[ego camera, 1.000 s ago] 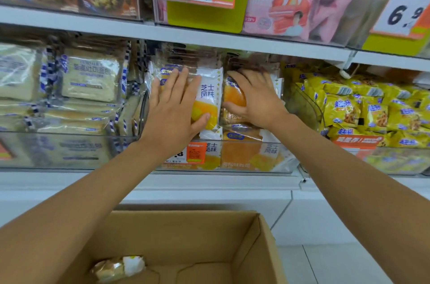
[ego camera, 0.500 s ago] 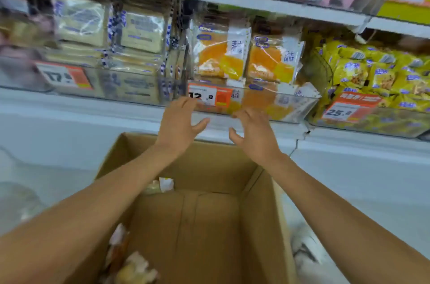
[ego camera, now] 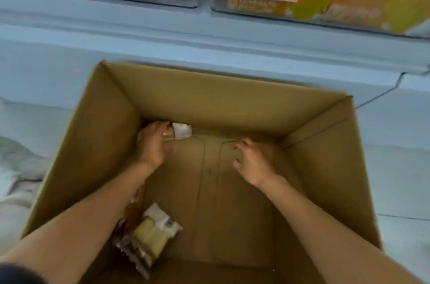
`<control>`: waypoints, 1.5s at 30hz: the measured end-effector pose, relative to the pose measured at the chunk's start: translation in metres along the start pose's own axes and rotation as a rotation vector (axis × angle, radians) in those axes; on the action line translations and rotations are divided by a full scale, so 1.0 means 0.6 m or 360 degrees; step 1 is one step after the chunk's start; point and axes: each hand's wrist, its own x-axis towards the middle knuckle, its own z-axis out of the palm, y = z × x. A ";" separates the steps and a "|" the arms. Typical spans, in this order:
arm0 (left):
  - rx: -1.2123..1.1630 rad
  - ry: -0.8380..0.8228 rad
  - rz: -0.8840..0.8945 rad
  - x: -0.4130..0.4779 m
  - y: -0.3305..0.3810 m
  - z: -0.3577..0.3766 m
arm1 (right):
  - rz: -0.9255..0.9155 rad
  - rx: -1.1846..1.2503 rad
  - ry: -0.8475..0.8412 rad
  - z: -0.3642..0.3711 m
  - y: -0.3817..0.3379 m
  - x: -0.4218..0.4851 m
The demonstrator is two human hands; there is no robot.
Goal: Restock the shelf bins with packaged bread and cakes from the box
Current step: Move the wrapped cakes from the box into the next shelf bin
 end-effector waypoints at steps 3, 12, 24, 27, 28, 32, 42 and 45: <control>0.0383 0.0104 0.0119 0.007 -0.011 0.010 | 0.0037 0.0106 -0.0065 0.026 0.005 0.013; -0.0027 0.0211 0.1004 -0.109 0.094 -0.054 | 0.0844 0.2454 -0.0528 -0.025 -0.074 -0.025; -0.1394 -0.0905 -0.0359 -0.210 0.133 -0.177 | 0.0282 0.2024 -0.0530 -0.085 -0.091 -0.156; -0.1105 -0.0985 -0.0418 -0.218 0.095 -0.153 | 0.0365 0.1828 -0.0327 -0.057 -0.080 -0.153; -0.0902 -0.1074 -0.0456 -0.222 0.069 -0.136 | 0.0407 0.1774 -0.0272 -0.046 -0.072 -0.150; -0.0119 -0.1414 -0.0439 -0.236 -0.015 -0.062 | 0.0589 0.1773 -0.0167 -0.017 -0.035 -0.139; -0.0301 -0.1116 -0.0739 -0.215 -0.003 -0.008 | 0.0698 0.1738 -0.0130 -0.003 -0.021 -0.133; -0.0737 -0.0648 -0.0520 -0.209 0.048 -0.044 | 0.0675 0.1659 -0.0134 -0.020 -0.035 -0.143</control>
